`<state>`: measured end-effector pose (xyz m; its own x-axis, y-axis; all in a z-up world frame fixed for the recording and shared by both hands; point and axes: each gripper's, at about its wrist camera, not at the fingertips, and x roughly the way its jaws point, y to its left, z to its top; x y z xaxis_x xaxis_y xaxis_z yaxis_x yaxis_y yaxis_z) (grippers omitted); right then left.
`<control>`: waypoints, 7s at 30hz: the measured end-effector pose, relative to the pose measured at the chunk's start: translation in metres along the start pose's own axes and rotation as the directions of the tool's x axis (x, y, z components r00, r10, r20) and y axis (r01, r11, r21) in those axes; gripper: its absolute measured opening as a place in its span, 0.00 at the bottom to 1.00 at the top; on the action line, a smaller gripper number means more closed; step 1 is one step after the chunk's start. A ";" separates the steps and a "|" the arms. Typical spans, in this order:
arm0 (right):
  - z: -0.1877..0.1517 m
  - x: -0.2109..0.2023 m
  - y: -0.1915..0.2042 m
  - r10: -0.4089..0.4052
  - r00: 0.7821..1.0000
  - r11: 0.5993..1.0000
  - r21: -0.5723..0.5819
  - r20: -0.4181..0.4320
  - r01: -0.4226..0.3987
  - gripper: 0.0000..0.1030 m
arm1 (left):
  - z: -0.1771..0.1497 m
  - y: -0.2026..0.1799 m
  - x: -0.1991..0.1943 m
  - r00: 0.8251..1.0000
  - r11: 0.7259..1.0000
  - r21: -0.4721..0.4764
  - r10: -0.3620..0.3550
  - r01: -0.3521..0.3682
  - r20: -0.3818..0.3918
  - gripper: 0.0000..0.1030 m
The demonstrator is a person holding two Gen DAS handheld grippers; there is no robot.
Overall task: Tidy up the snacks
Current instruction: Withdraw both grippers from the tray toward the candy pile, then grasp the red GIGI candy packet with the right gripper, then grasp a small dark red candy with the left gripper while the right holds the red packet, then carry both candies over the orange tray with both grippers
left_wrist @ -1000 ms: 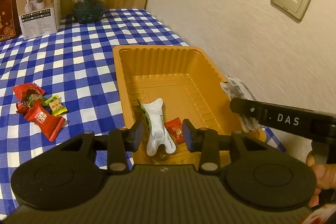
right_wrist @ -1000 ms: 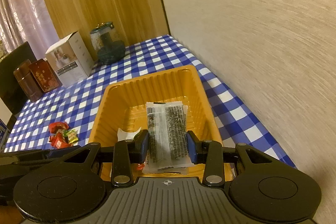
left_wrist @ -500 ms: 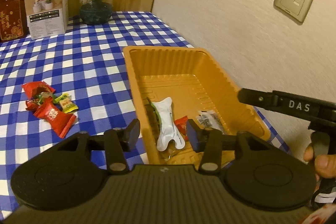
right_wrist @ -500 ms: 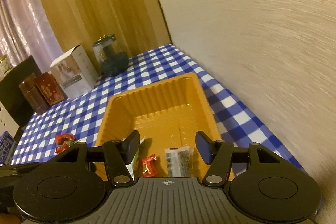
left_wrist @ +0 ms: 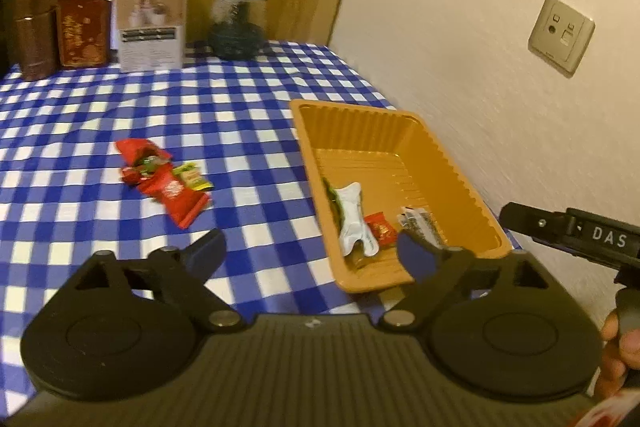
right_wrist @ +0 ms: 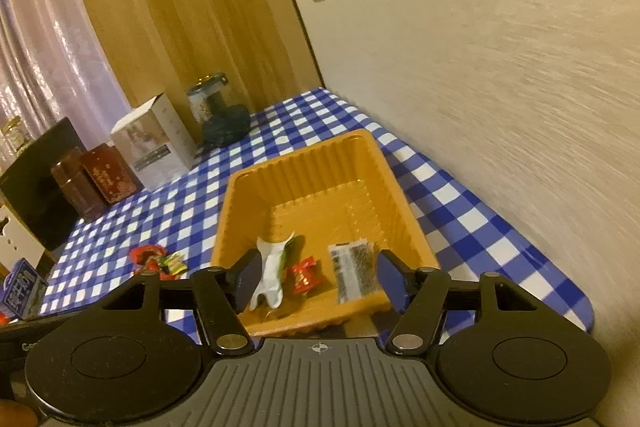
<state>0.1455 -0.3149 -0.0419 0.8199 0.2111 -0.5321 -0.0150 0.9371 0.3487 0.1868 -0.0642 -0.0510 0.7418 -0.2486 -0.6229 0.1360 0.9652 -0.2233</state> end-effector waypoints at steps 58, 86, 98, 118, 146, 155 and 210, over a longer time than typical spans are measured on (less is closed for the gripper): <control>-0.048 0.075 0.176 0.198 0.976 0.911 -0.352 -0.086 -0.216 0.76 | 0.017 0.165 -0.040 0.983 0.983 0.000 0.184 -0.184 0.024 0.98; -0.067 0.254 0.217 0.127 0.953 0.736 -0.617 -0.276 -0.277 0.38 | 0.032 0.227 0.076 0.980 0.982 0.055 0.184 -0.179 -0.081 0.94; -0.045 0.250 0.196 0.118 0.958 0.867 -0.443 -0.260 -0.227 0.27 | 0.032 0.223 0.098 0.986 0.988 0.077 0.138 -0.131 -0.090 0.85; -0.029 0.255 0.188 0.101 0.966 0.928 -0.327 -0.238 -0.178 0.27 | 0.036 0.203 0.159 0.998 0.965 0.262 0.027 -0.013 -0.050 0.43; -0.036 0.216 0.191 0.127 0.965 0.923 -0.328 -0.229 -0.199 0.27 | 0.026 0.183 0.092 0.989 0.988 0.105 0.122 -0.112 -0.088 0.18; -0.057 0.161 0.191 0.141 0.968 0.905 -0.370 -0.207 -0.211 0.26 | 0.012 0.160 0.040 0.989 0.988 0.050 0.147 -0.145 -0.031 0.18; -0.060 -0.050 0.096 0.028 0.996 0.967 -0.249 -0.080 -0.047 0.27 | -0.041 0.009 -0.105 0.998 0.999 0.028 0.032 -0.033 0.046 0.18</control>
<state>0.0689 -0.2194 -0.0281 0.7706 0.2591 -0.5823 -0.1959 0.9657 0.1704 0.0830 -0.0327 -0.0181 0.7753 -0.2137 -0.5944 0.1296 0.9748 -0.1815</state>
